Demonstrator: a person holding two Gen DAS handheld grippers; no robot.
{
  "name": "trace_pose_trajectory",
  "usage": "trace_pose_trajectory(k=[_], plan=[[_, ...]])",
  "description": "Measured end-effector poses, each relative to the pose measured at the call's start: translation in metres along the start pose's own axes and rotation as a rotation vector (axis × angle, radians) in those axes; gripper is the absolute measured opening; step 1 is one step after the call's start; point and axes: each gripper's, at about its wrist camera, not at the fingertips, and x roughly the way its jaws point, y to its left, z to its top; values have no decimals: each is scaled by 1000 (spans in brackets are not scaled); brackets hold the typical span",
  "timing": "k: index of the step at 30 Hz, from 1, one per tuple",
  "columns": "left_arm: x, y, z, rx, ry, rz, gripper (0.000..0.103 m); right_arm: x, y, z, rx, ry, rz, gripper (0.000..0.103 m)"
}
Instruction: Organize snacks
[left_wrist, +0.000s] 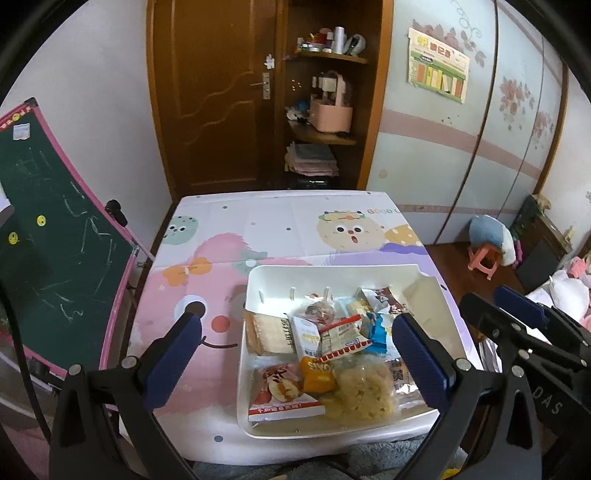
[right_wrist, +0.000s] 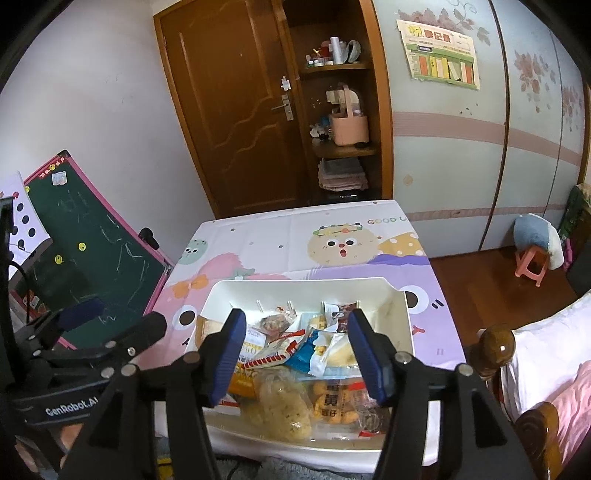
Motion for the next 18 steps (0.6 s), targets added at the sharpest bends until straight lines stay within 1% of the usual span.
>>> trace_pose_trajectory(k=[10, 18], plan=[[5, 5, -2, -18, 22, 22, 103, -1, 8, -1, -24, -8, -13, 58], [7, 5, -3, -9, 12, 44, 103, 0, 9, -2, -23, -1, -7, 58]])
